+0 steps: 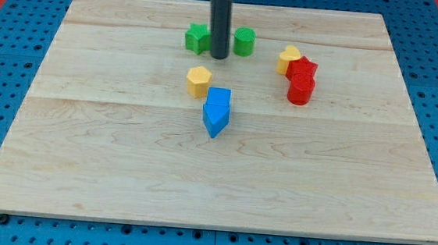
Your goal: Push the green circle into the green star
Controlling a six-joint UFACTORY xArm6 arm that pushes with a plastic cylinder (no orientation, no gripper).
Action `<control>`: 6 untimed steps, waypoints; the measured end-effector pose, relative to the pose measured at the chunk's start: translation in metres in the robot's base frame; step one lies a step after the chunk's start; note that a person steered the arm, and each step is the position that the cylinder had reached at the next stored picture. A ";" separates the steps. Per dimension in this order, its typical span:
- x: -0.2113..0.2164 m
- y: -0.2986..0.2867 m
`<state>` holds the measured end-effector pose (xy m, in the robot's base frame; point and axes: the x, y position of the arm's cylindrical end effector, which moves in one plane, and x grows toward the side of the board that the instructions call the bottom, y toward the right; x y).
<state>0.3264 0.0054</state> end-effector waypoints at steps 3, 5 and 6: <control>-0.023 0.029; -0.038 0.061; -0.059 0.061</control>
